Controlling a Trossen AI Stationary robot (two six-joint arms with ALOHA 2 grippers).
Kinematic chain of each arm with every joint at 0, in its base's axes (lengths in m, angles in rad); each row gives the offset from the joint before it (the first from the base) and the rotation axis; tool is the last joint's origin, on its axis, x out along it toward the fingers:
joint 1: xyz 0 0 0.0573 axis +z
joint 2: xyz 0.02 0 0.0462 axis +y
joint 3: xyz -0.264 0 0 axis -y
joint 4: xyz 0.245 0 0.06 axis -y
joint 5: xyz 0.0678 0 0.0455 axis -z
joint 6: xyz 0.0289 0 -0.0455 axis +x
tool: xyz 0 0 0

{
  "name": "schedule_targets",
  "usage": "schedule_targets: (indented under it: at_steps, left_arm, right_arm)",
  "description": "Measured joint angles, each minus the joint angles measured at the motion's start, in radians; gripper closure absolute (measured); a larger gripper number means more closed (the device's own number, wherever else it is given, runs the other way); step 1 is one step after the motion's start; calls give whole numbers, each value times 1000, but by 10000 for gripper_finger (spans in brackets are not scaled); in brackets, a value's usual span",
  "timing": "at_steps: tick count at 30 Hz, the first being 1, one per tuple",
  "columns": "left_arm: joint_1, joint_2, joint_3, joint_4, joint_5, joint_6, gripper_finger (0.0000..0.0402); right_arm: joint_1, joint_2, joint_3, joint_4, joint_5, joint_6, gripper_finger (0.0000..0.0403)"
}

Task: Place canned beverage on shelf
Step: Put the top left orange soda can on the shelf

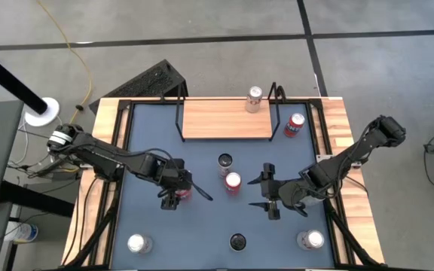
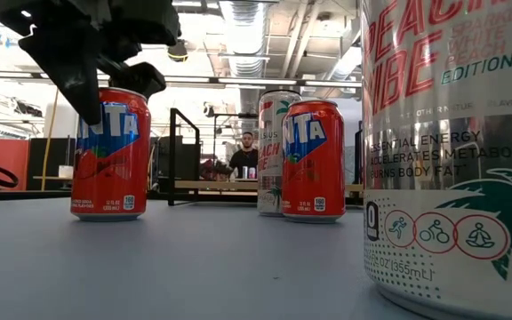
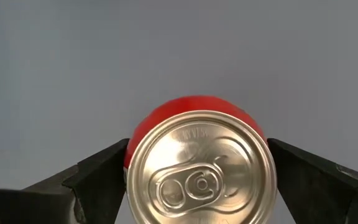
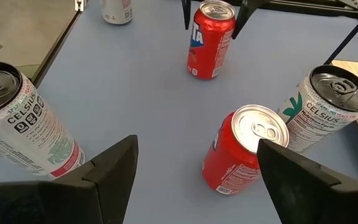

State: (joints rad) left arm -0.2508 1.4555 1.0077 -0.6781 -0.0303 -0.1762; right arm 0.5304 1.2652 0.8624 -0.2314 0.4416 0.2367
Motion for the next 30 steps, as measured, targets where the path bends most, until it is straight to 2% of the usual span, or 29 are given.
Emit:
schedule_targets:
  at_steps: [20,30]
  left_arm:
    - [6,19,-42,46,5,7,54]
    - [21,18,-42,47,-20,-3,122]
  right_arm:
    - [-1,0,0,0,0,0,86]
    - [-1,0,0,0,0,0,86]
